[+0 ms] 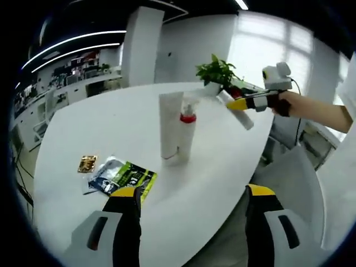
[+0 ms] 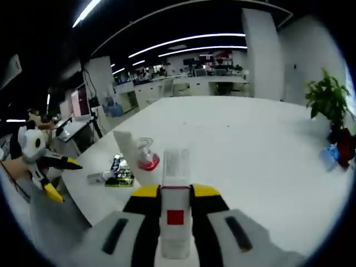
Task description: Arrange the skincare products in the storage area until every visible bottle or jar stands upright without overlapping.
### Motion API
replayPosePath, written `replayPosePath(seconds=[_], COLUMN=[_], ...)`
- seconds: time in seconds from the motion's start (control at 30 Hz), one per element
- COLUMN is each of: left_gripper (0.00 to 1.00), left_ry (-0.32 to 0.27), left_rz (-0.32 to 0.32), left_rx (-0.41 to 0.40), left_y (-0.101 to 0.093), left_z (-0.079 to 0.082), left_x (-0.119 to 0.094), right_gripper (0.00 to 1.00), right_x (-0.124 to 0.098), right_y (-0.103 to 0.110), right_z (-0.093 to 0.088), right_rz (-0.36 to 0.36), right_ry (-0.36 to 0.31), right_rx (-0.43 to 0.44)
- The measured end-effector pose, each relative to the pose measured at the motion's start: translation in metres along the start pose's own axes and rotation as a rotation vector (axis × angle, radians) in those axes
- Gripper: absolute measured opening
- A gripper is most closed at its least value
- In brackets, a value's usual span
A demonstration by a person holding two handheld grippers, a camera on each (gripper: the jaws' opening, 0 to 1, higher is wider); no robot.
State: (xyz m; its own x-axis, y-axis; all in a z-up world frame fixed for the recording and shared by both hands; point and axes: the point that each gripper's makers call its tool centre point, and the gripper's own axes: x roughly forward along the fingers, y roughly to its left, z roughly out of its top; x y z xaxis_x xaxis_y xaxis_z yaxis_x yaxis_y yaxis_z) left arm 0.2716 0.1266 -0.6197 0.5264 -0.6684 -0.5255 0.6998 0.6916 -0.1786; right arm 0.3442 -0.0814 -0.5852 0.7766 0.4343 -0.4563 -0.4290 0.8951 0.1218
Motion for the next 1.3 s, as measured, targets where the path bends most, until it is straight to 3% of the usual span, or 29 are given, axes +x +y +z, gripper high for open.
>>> replayPosePath(seconds=[0.27,0.43,0.67,0.93,1.3], left_gripper=[0.74,0.72,0.69,0.59,0.43], left_ry=[-0.016,-0.032,-0.047,-0.079,-0.128], left_rz=[-0.033,-0.04,-0.086,-0.127,-0.11], left_rx=[-0.002,-0.019,-0.028,-0.011,0.015], left_y=[-0.012,-0.021,-0.044,-0.059,-0.06], left_z=[0.007,0.013,0.021,0.034,0.047], left_x=[0.006,0.013,0.022,0.028,0.031], right_gripper=[0.2,0.2,0.2,0.2,0.2], right_x=[-0.001,0.006,0.014,0.014,0.008], right_y=[0.042,0.081,0.124,0.15,0.158], right_z=[-0.001,-0.001,0.015,0.022,0.02], right_rz=[0.027,0.074,0.141,0.179,0.19], right_ry=[-0.066,-0.085,-0.148,-0.183,-0.187], right_rx=[0.052,0.043,0.049,0.019,-0.036])
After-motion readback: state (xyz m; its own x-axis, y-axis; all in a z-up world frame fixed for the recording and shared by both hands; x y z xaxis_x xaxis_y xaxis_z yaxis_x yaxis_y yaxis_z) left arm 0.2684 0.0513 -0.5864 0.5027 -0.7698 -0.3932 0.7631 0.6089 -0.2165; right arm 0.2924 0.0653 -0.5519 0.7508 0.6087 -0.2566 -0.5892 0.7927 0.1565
